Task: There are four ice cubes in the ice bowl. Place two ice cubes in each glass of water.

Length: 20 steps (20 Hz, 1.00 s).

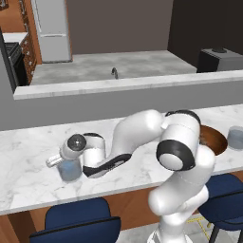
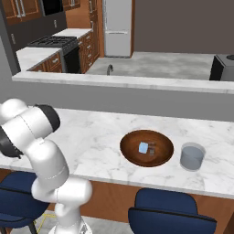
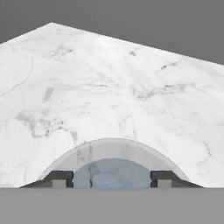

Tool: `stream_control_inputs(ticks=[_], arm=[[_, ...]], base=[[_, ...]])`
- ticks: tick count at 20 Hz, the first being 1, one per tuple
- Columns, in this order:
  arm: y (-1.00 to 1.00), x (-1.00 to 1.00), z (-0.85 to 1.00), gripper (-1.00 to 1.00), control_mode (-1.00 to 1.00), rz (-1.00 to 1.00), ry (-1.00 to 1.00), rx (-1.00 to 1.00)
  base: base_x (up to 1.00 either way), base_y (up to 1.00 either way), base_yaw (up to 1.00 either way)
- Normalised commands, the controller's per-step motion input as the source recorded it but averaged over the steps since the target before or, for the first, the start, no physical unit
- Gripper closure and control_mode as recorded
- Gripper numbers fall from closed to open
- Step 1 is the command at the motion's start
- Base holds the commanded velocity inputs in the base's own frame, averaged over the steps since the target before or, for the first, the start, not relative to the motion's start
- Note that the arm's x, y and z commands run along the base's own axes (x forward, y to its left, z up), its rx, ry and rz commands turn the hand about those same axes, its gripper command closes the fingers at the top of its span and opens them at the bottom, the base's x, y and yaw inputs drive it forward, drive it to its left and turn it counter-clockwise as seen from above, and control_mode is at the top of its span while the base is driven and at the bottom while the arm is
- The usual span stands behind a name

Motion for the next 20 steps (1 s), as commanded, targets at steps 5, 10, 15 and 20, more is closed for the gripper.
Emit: stream_control_inputs(ticks=[5,10,15,20], arm=[[-0.39,0.01,-0.04,1.0,-1.0,-0.01,-0.14,0.03],[-0.36,0.0,0.17,1.0,-1.0,0.0,-0.02,0.2],[-0.1,0.0,0.96,1.0,-1.0,0.01,0.0,0.45],[-0.01,0.0,1.0,1.0,-1.0,0.01,0.0,0.39]], base=[[0.0,0.0,0.0],[0.0,0.0,0.0],[0.0,0.0,0.0],[0.0,0.0,0.0]])
